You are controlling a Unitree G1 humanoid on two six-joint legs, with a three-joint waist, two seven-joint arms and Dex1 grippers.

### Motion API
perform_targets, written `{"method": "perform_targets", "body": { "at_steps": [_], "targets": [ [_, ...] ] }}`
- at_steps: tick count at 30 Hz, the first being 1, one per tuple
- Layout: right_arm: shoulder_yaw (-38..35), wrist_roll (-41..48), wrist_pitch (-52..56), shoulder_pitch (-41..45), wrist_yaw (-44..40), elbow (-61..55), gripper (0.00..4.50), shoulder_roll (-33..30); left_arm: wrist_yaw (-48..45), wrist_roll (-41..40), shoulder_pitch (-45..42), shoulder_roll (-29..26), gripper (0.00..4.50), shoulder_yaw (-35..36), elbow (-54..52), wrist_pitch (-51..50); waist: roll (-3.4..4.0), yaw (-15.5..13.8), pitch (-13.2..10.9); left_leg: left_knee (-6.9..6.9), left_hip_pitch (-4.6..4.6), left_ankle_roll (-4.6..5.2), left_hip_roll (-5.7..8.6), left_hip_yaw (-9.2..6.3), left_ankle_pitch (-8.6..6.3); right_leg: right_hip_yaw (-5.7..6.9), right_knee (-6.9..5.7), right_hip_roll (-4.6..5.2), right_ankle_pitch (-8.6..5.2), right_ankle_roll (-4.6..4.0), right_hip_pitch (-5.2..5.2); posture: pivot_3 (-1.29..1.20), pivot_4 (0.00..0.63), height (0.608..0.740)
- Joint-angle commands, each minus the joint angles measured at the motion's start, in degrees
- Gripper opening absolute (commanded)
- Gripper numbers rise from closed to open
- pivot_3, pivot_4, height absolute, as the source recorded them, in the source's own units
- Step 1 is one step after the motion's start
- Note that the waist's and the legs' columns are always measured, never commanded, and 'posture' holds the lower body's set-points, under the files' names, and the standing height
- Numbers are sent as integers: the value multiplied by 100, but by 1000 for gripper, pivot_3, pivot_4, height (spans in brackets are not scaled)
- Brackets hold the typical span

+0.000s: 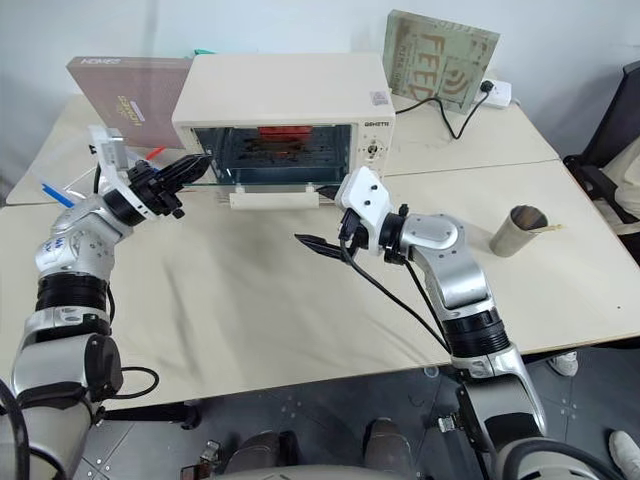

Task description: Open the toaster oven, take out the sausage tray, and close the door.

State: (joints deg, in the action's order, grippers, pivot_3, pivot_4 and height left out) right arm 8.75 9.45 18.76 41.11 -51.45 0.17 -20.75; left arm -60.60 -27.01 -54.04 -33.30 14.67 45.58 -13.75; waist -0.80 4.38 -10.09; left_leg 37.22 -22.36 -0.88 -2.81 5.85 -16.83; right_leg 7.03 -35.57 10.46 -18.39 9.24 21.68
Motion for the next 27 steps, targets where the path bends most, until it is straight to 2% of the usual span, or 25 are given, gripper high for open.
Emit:
{"method": "perform_targets", "body": {
  "at_steps": [1, 10, 17, 27],
  "targets": [
    [326, -2, 532, -213, -175, -560, 4500, -269, -203, 123, -159, 41, 26, -92, 121, 44, 0, -23, 0, -1, 0, 0, 0, 0, 0, 0, 0, 0, 0, 0, 0, 0, 150, 740],
    [744, -170, 1448, -664, -340, -1787, 4500, -1227, -530, 470, -411, -111, 26, -339, 501, -23, -2, -236, 1, -3, -3, 2, 1, -4, -13, 10, 1, 0, 0, 0, 3, 0, 150, 740],
    [704, -157, 1696, -394, -21, -1761, 4500, -985, -606, 693, -750, -102, 26, -357, 974, 224, -3, -279, 1, 14, -6, 3, 1, -1, -14, 13, 3, 0, 0, 0, 0, 0, 150, 740],
    [628, -181, 1404, -67, -2, -1381, 4500, -849, -494, 775, -1048, -11, 26, -261, 1359, 436, -3, -196, 1, 11, -3, 3, -1, 3, -14, 18, 3, 0, 0, 0, 1, 0, 150, 740]
  ]
}}
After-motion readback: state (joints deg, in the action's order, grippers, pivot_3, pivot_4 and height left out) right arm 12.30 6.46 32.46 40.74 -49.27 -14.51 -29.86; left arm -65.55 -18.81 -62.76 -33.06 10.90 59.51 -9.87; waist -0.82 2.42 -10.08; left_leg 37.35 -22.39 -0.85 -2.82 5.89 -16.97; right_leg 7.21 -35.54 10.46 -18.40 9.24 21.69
